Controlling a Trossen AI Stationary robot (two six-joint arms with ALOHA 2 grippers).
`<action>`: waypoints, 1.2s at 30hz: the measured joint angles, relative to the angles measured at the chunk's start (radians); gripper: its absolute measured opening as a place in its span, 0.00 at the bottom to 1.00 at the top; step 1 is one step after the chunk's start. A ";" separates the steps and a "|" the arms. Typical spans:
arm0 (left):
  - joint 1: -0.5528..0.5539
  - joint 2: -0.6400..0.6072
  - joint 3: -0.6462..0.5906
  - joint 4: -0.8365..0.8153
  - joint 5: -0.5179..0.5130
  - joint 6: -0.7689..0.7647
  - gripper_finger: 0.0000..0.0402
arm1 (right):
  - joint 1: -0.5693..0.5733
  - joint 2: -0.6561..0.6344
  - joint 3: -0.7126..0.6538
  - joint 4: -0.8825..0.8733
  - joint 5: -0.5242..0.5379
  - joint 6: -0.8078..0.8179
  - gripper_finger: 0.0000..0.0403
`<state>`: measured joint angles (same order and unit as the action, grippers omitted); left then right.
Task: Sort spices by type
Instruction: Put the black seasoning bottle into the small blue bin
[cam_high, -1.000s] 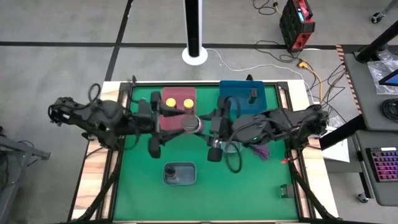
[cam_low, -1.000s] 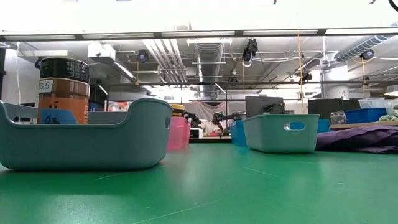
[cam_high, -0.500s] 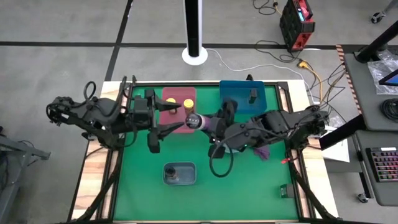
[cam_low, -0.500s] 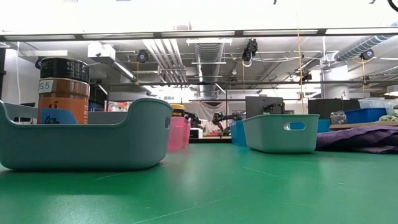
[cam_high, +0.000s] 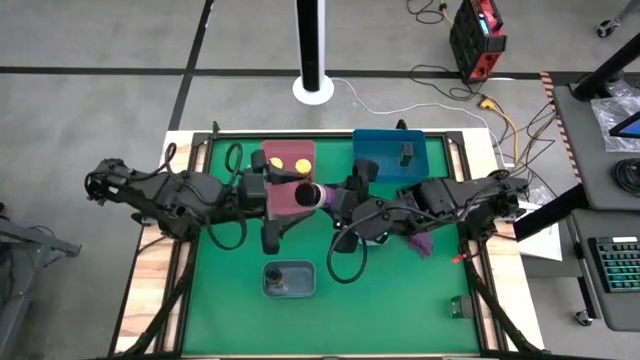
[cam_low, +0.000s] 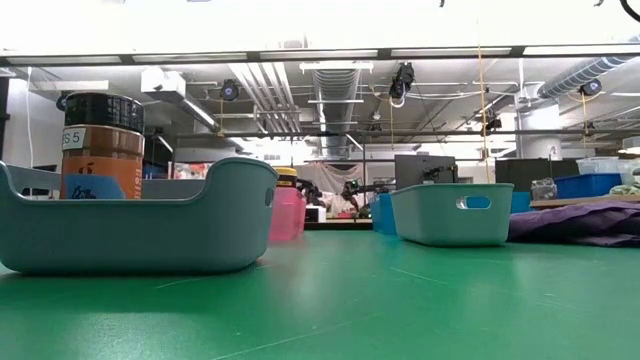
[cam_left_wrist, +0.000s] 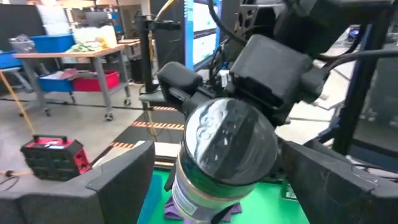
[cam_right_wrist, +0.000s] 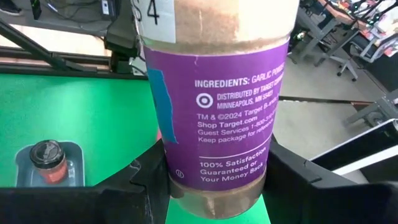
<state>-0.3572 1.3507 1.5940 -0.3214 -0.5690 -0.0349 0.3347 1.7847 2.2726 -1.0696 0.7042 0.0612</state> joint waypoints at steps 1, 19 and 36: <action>0.001 0.003 0.000 0.000 -0.005 0.000 0.83 | 0.000 0.000 0.000 0.000 0.001 0.000 0.46; 0.009 0.021 0.000 0.024 -0.007 -0.022 0.55 | 0.000 0.000 0.000 -0.003 -0.005 0.010 0.46; 0.011 0.021 -0.001 -0.031 -0.023 -0.082 0.47 | 0.000 0.001 -0.002 -0.002 -0.033 0.058 0.69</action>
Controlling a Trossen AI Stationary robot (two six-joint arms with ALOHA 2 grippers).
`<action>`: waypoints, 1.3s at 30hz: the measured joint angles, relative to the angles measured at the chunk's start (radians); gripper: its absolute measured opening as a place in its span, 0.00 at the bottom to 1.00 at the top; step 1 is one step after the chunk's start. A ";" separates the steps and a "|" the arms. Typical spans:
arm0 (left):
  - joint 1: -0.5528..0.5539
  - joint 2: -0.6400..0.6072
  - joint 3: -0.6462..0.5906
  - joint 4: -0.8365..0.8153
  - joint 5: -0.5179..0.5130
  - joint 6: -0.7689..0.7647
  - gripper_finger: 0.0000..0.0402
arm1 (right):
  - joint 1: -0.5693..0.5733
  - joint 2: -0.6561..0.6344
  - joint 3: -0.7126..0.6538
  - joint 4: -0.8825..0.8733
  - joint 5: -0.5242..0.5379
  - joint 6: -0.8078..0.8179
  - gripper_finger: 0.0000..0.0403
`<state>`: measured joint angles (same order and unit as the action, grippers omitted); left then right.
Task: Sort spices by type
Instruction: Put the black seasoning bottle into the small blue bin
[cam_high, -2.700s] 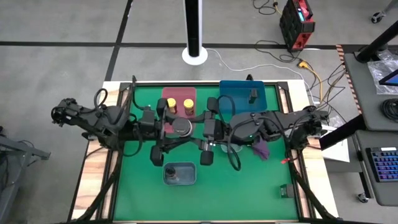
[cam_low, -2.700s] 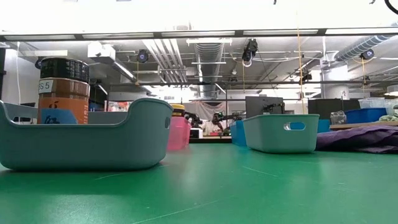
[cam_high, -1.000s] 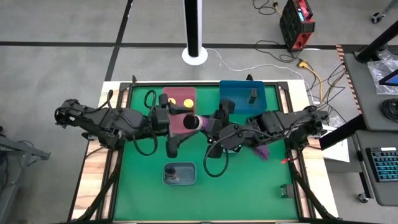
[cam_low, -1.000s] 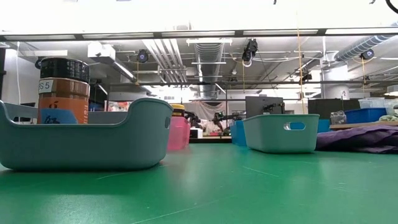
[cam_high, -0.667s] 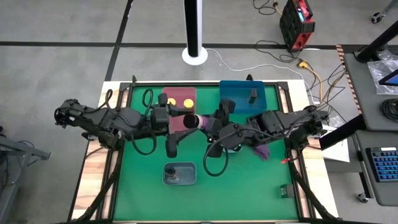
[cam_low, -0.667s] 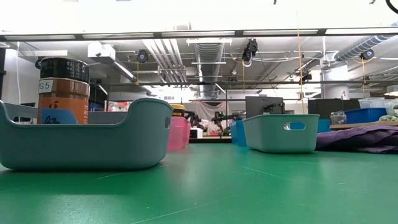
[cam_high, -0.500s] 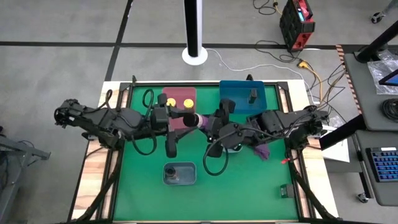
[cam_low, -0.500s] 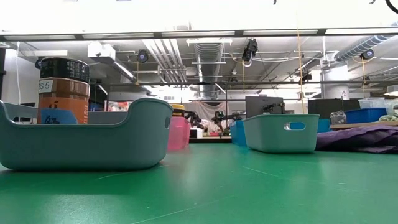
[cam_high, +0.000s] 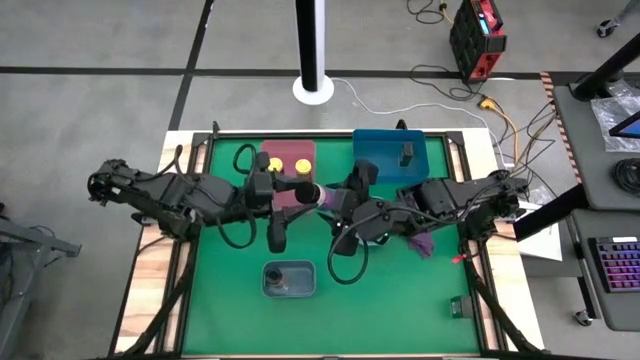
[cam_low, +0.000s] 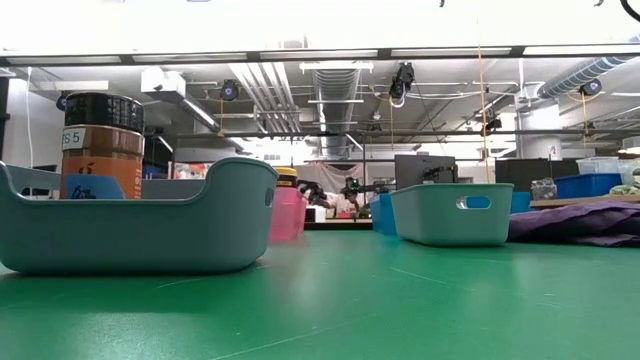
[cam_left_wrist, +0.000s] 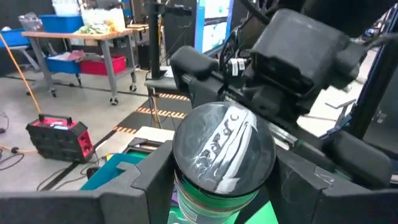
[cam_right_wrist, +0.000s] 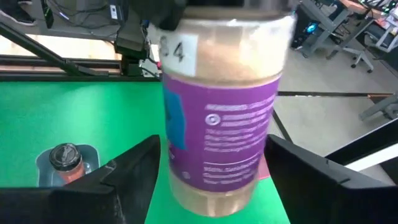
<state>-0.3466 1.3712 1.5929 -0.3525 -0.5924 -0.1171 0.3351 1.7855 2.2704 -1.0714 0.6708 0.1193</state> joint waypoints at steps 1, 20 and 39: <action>0.000 0.000 0.000 -0.006 0.000 -0.005 0.47 | 0.000 0.000 0.000 0.000 0.000 0.001 0.69; -0.166 0.011 -0.166 -0.348 0.038 -0.425 0.47 | -0.002 -0.018 -0.007 -0.249 0.047 0.230 0.69; -0.274 0.118 -0.534 0.056 0.075 -0.573 0.47 | -0.009 -0.045 -0.078 -0.255 0.057 0.233 0.63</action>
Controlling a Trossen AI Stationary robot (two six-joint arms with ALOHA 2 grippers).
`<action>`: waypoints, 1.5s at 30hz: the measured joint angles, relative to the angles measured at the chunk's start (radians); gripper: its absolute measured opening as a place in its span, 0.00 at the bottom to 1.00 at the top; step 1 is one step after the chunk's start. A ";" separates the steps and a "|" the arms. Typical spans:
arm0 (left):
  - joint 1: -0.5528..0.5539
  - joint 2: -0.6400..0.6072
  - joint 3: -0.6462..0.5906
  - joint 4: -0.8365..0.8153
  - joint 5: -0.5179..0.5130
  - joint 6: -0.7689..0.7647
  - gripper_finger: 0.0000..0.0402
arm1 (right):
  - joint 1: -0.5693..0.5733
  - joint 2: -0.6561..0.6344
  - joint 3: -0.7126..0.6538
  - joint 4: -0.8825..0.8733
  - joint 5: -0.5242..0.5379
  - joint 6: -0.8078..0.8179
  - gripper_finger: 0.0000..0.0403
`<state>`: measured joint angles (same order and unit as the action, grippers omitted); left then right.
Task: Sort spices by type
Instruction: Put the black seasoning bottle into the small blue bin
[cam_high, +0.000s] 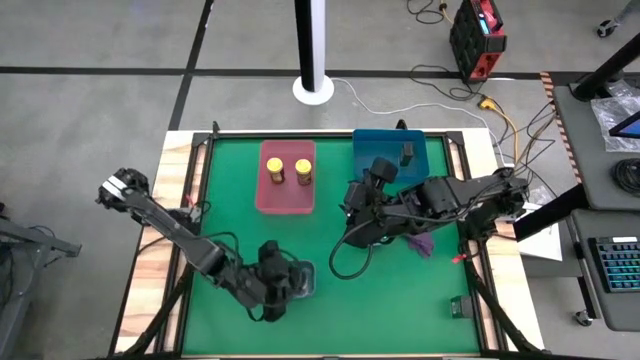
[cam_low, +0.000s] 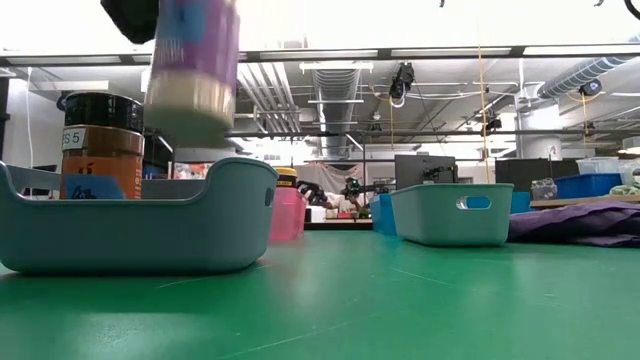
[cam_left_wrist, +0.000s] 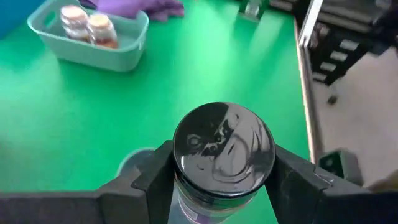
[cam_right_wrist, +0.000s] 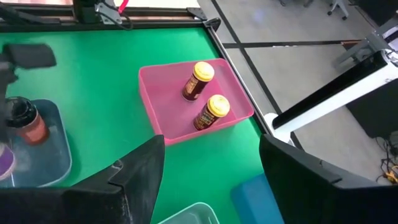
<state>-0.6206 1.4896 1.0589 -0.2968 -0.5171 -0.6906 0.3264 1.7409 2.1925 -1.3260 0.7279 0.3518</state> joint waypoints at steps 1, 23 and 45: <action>-0.003 0.016 0.000 0.001 0.000 -0.003 0.47 | 0.000 0.000 -0.001 -0.001 0.000 0.005 0.63; -0.004 0.075 -0.087 0.023 -0.121 -0.044 0.47 | 0.000 0.000 -0.007 0.028 0.009 0.013 0.62; -0.003 0.113 -0.163 0.142 -0.154 -0.025 0.48 | -0.016 0.000 -0.007 0.052 0.009 0.007 0.66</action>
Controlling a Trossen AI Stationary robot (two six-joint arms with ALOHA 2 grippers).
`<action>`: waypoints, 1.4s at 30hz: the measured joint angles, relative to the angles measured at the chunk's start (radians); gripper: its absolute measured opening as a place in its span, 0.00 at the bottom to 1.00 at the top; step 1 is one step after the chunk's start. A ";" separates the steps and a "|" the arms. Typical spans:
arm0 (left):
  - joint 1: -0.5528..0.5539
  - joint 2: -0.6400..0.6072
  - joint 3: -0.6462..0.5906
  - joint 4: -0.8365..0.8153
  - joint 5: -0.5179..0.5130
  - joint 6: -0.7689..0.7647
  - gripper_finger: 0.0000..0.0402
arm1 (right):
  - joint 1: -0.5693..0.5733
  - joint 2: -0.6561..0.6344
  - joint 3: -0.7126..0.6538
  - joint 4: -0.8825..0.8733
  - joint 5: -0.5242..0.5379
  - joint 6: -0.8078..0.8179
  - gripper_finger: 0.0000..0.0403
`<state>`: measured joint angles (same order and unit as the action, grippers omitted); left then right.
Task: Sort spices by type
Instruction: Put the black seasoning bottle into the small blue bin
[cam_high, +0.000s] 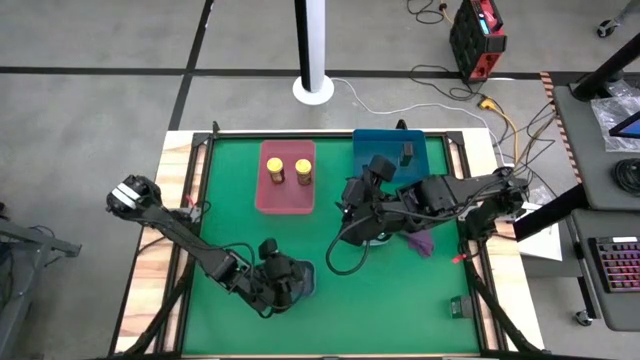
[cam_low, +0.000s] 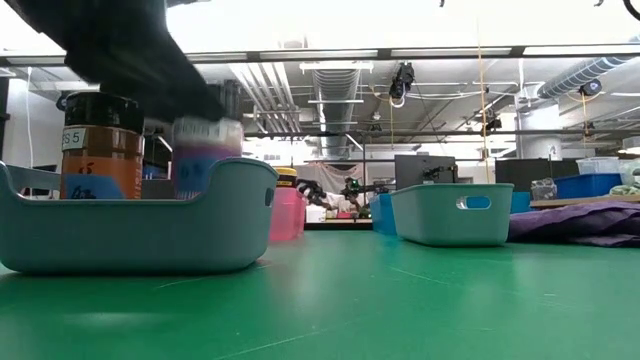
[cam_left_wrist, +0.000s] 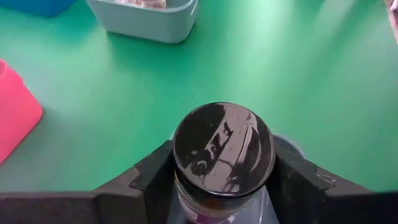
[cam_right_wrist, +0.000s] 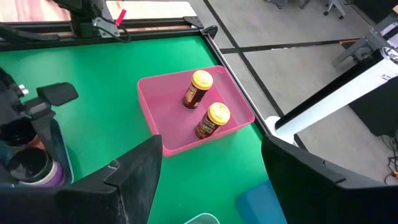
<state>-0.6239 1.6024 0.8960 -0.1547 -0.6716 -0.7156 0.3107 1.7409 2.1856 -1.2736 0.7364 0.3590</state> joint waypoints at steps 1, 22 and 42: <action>0.000 0.012 0.002 0.001 0.000 -0.001 0.49 | 0.000 0.000 0.000 0.000 0.000 0.001 0.65; 0.000 0.064 0.028 -0.002 -0.006 -0.081 0.51 | -0.004 0.000 0.000 0.002 0.000 -0.003 0.68; 0.002 0.065 0.024 -0.005 0.018 -0.151 0.65 | -0.004 0.000 0.000 0.000 -0.002 -0.002 0.70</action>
<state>-0.6224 1.6672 0.9203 -0.1600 -0.6538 -0.8665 0.3069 1.7412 2.1853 -1.2736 0.7341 0.3569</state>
